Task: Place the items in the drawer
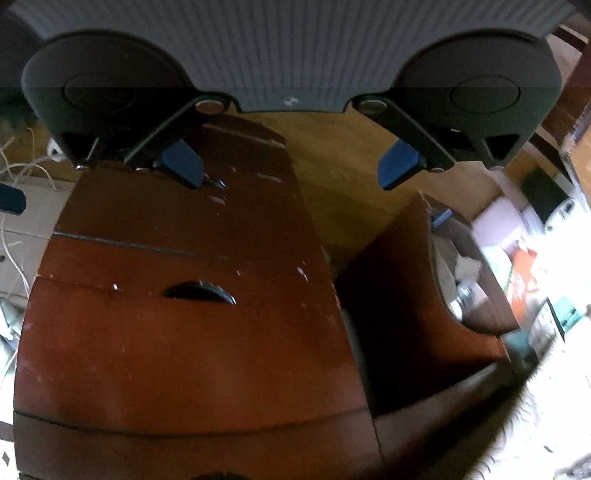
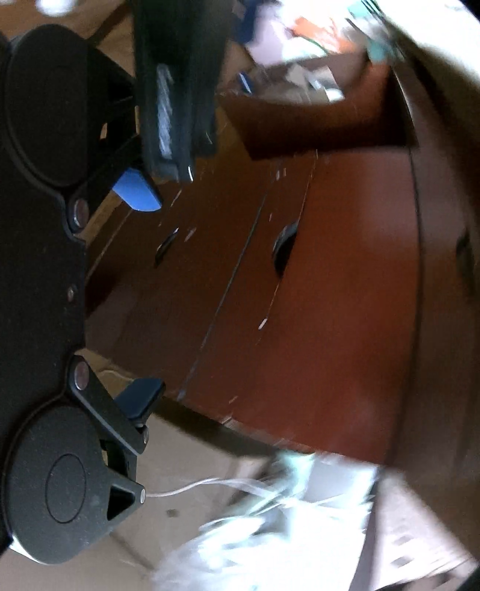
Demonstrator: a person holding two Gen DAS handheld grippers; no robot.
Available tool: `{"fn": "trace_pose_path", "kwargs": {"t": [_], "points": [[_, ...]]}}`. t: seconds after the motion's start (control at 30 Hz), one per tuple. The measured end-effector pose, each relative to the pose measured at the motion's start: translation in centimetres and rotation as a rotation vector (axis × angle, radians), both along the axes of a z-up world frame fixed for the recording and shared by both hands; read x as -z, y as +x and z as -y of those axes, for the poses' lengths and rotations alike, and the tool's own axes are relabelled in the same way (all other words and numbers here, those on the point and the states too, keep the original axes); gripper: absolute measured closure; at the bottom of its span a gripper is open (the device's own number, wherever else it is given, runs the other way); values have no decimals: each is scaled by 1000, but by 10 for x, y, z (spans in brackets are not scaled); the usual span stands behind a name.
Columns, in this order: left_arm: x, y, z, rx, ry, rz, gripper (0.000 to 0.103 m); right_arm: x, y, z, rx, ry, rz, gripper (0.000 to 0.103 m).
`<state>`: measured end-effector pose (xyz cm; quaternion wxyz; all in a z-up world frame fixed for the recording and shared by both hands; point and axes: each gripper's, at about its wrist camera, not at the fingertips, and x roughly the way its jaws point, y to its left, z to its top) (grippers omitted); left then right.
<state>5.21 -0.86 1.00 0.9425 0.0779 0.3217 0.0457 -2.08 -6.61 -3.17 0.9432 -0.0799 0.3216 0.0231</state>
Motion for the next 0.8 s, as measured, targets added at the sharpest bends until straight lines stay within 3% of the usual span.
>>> {"fn": "trace_pose_path", "kwargs": {"t": [0.2,0.57,0.73,0.8], "points": [[-4,1,-10,-1,-93,-21,0,-6,-17,-26,-115,-70,65,4],[0,-1,-22,-11,-47,-17,0,-15,-10,-22,-129,-110,50,3],[3,-2,-35,-30,-144,-34,0,-22,-8,-19,-143,-71,12,3],[4,-2,-36,-36,-143,-34,0,-23,-8,-16,-141,-55,-3,3]]}}
